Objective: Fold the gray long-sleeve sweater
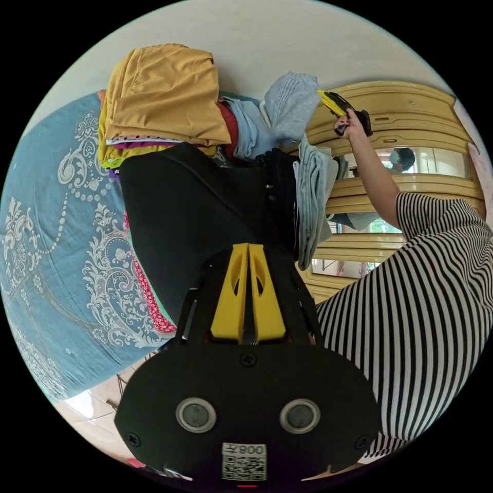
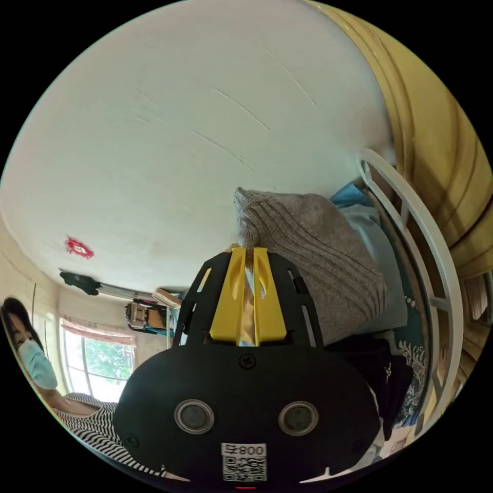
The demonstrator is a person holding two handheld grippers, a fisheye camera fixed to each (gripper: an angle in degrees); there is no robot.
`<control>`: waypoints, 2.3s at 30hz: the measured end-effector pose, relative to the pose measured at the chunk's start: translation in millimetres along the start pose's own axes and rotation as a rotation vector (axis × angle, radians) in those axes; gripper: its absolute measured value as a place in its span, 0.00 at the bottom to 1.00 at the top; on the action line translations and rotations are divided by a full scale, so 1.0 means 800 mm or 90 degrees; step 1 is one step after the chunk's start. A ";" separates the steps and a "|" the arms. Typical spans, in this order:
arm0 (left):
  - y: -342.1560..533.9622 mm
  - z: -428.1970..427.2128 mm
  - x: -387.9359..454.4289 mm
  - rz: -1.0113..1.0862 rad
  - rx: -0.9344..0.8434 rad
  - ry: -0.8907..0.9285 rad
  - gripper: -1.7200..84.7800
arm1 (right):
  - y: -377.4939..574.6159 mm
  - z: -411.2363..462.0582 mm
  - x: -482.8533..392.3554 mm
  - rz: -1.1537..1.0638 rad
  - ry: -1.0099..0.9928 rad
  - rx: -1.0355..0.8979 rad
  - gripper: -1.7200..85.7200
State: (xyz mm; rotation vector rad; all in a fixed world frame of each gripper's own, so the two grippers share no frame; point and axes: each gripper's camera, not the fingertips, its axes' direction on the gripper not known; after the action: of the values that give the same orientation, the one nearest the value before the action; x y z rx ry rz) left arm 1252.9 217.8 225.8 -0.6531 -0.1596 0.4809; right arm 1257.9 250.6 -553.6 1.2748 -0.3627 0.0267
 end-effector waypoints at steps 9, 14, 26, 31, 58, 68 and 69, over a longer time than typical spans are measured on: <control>0.095 -0.065 -0.118 0.008 0.142 0.047 0.02 | 0.009 -0.033 -0.270 -0.273 -0.213 0.003 0.04; 0.166 -0.171 -0.204 0.064 0.367 0.146 0.06 | 0.042 -0.009 -0.424 -0.369 -0.357 -0.048 0.04; 0.356 -0.413 -0.437 0.138 0.611 0.142 0.19 | 0.268 0.181 -0.757 -0.410 -0.451 -0.315 0.04; 0.489 -0.449 -0.547 0.067 0.651 0.124 0.17 | 0.384 0.278 -0.871 -0.391 -0.479 -0.421 0.04; 0.638 -0.433 -0.640 0.205 0.600 0.025 0.05 | 0.528 0.422 -1.153 -0.442 -0.373 -0.567 0.05; 0.545 -0.323 -0.634 0.094 0.595 0.168 0.04 | 0.577 0.485 -1.082 -0.370 -0.154 -0.581 0.08; 0.539 -0.316 -0.639 0.081 0.588 0.170 0.04 | 0.582 0.474 -1.067 -0.350 -0.138 -0.554 0.08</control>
State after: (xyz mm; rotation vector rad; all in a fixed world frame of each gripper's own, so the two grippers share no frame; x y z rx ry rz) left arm 713.9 133.0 -235.9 0.1858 0.3511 0.5222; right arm 255.8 188.2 -268.4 0.4730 -0.1579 -0.6738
